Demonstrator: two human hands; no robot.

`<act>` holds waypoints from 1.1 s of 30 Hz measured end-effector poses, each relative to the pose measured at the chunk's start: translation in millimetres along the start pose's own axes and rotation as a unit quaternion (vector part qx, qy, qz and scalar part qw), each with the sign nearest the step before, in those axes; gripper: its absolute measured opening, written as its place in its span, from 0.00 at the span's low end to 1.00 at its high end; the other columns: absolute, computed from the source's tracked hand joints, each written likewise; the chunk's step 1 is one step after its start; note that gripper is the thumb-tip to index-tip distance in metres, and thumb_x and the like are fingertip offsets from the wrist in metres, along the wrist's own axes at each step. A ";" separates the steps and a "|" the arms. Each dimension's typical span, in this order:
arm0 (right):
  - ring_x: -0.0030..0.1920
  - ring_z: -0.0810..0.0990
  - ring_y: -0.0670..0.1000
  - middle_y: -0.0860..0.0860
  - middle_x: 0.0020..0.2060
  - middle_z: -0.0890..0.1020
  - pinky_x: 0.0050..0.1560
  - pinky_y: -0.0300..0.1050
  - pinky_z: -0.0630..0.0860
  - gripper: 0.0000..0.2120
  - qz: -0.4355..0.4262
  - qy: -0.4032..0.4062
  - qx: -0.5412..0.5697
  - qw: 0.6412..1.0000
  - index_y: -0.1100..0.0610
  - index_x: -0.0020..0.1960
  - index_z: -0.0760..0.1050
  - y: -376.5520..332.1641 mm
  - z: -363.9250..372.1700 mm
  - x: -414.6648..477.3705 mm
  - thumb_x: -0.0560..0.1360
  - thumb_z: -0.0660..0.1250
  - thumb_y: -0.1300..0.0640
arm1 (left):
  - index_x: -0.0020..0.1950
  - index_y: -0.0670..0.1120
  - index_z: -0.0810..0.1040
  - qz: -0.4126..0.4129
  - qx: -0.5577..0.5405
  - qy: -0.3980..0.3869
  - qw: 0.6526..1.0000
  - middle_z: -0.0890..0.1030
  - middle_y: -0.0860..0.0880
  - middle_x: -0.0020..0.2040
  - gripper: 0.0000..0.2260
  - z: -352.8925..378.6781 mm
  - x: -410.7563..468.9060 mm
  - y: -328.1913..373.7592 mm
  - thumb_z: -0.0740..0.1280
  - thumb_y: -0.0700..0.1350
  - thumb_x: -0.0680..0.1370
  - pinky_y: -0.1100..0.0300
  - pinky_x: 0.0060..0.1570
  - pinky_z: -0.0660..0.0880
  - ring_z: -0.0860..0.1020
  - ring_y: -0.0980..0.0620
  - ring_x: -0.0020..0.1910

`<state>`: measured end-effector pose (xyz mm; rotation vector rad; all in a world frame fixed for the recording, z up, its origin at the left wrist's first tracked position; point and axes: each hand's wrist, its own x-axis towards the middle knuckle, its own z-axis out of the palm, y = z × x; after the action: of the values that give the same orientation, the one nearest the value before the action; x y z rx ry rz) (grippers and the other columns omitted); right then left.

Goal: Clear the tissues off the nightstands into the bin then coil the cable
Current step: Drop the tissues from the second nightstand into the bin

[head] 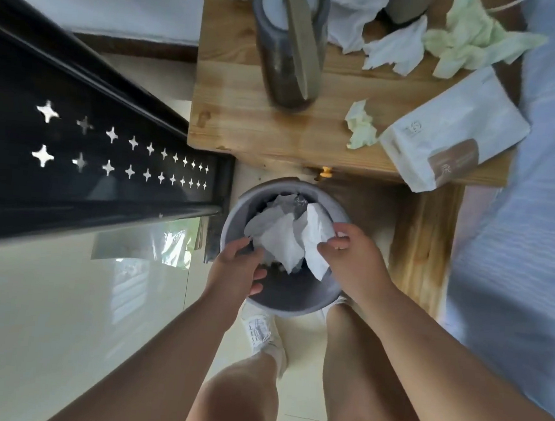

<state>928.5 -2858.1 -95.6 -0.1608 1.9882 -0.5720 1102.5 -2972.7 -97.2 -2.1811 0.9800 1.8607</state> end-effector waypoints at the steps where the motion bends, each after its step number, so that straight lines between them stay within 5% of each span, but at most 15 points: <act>1: 0.58 0.83 0.51 0.47 0.57 0.85 0.60 0.47 0.77 0.21 -0.007 0.006 0.012 1.000 0.50 0.70 0.75 -7.2 -6.2 -8.5 0.78 0.71 0.52 | 0.67 0.53 0.81 0.016 0.001 0.002 1.000 0.88 0.48 0.53 0.13 0.2 -7.6 4.9 0.71 0.46 0.82 0.57 0.38 0.84 0.88 0.50 0.45; 6: 0.51 0.84 0.41 0.41 0.48 0.85 0.53 0.41 0.80 0.10 -0.118 0.027 0.007 0.993 0.47 0.59 0.81 -54.7 -53.7 -61.9 0.79 0.70 0.53 | 0.53 0.53 0.86 0.113 -0.045 0.036 0.992 0.89 0.50 0.47 0.06 2.7 -50.3 48.1 0.68 0.48 0.84 0.61 0.35 0.81 0.86 0.53 0.38; 10: 0.45 0.85 0.44 0.42 0.44 0.86 0.49 0.46 0.83 0.07 -0.250 0.053 -0.015 0.967 0.51 0.56 0.84 -99.2 -98.7 -89.6 0.79 0.71 0.56 | 0.49 0.51 0.86 0.166 -0.098 0.048 0.980 0.88 0.51 0.40 0.09 1.3 -78.2 102.7 0.67 0.47 0.85 0.57 0.37 0.81 0.84 0.54 0.35; 18: 0.46 0.82 0.40 0.40 0.44 0.85 0.47 0.35 0.79 0.07 -0.305 0.122 -0.007 0.945 0.46 0.55 0.82 -190.8 -161.8 -40.4 0.79 0.70 0.55 | 0.51 0.51 0.86 0.250 -0.130 0.051 0.958 0.87 0.52 0.42 0.08 5.7 -88.2 229.2 0.68 0.46 0.86 0.56 0.41 0.84 0.84 0.51 0.39; 23: 0.53 0.77 0.44 0.47 0.58 0.84 0.51 0.38 0.75 0.17 -0.373 0.182 -0.118 0.902 0.52 0.69 0.80 -229.1 -174.9 14.6 0.80 0.70 0.56 | 0.57 0.57 0.85 0.317 -0.017 0.054 0.947 0.89 0.59 0.51 0.05 12.7 -68.0 282.4 0.71 0.51 0.83 0.57 0.52 0.84 0.87 0.61 0.49; 28: 0.72 0.74 0.58 0.54 0.73 0.77 0.71 0.53 0.72 0.24 -0.398 0.186 -0.211 0.873 0.56 0.74 0.76 -247.9 -173.4 54.9 0.79 0.73 0.57 | 0.69 0.60 0.80 0.375 0.103 0.085 0.917 0.80 0.55 0.69 0.18 30.8 -40.6 305.8 0.75 0.47 0.80 0.53 0.67 0.77 0.78 0.56 0.67; 33: 0.70 0.75 0.62 0.57 0.72 0.77 0.71 0.57 0.73 0.27 -0.403 0.160 -0.277 0.858 0.57 0.77 0.73 -250.4 -163.0 70.8 0.79 0.73 0.60 | 0.79 0.60 0.71 0.409 0.283 0.106 0.861 0.75 0.54 0.76 0.31 38.8 -14.6 316.3 0.76 0.50 0.78 0.51 0.63 0.79 0.79 0.52 0.66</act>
<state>720.2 -3050.1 22.8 -1.3832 2.3277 -0.5362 900.6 -3196.8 6.7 -1.7227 2.4113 1.2302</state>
